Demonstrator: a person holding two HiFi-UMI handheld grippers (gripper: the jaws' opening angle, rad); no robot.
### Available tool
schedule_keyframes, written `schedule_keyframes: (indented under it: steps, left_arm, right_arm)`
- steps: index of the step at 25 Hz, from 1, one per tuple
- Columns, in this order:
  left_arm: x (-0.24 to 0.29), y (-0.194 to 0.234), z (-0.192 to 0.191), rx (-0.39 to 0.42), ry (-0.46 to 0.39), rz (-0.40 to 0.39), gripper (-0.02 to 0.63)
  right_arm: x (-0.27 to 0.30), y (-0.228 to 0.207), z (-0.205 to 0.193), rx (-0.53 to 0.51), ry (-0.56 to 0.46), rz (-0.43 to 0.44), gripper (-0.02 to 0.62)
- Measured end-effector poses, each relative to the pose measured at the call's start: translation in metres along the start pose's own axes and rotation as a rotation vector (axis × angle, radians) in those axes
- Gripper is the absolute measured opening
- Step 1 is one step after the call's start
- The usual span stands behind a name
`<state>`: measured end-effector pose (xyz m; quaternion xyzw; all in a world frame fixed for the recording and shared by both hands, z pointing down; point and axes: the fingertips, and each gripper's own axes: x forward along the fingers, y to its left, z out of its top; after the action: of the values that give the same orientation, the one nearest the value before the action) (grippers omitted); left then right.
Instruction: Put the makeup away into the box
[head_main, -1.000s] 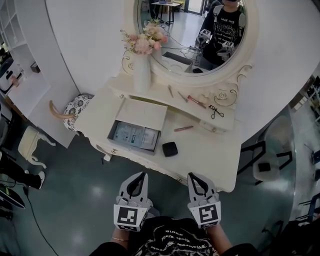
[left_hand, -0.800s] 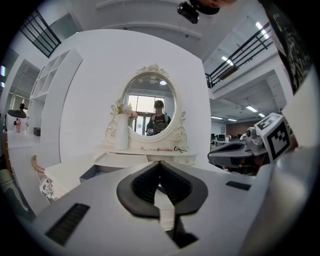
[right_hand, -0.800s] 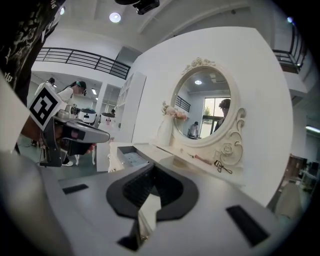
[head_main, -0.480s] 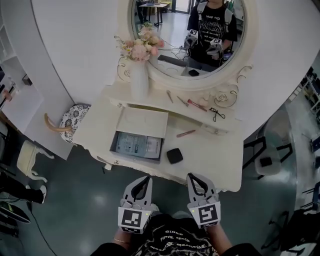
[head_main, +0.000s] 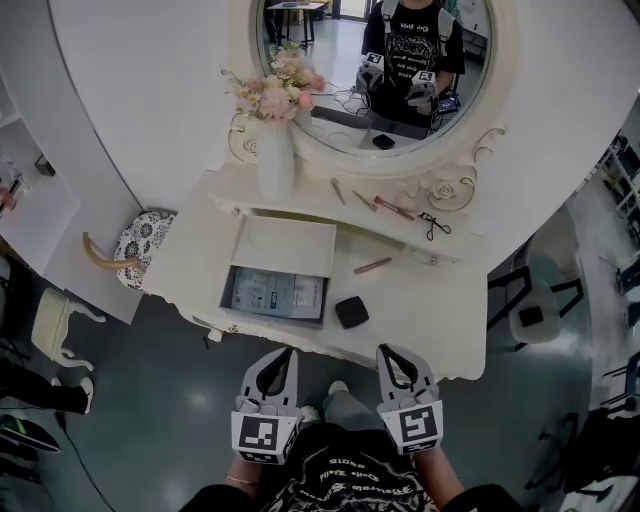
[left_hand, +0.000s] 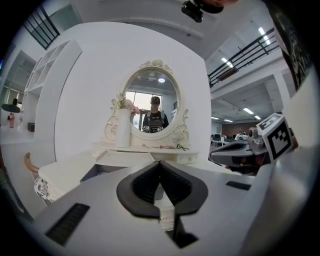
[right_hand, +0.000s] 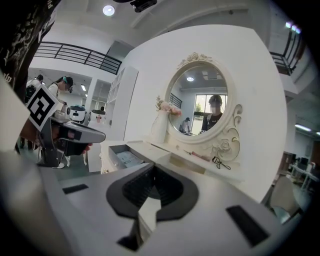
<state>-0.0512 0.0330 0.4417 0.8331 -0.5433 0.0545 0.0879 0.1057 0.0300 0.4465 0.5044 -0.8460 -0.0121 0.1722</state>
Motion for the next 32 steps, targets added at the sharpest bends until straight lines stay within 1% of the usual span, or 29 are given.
schedule_keyframes:
  steps: [5, 10, 17, 23, 29, 32]
  left_arm:
    - [0.003, 0.006, 0.0, 0.006, 0.015, 0.01, 0.015]
    - [0.007, 0.014, 0.001, 0.003, 0.026, 0.027, 0.015]
    - [0.021, 0.023, 0.003, -0.007, 0.045, 0.061, 0.015]
    - [0.034, 0.028, 0.005, -0.005, 0.053, 0.088, 0.015]
    - [0.046, 0.035, 0.005, -0.013, 0.063, 0.123, 0.015]
    - [0.052, 0.037, 0.004, -0.022, 0.073, 0.132, 0.015]
  right_arm:
    - [0.011, -0.003, -0.006, 0.029, 0.036, 0.007, 0.011]
    - [0.026, -0.004, -0.01, 0.054, 0.069, 0.038, 0.012]
    - [0.048, -0.008, -0.014, 0.071, 0.107, 0.096, 0.019]
    - [0.07, -0.012, -0.016, 0.073, 0.131, 0.158, 0.066]
    - [0.09, -0.015, -0.017, 0.072, 0.144, 0.205, 0.067]
    - [0.099, -0.016, -0.022, 0.07, 0.169, 0.232, 0.067]
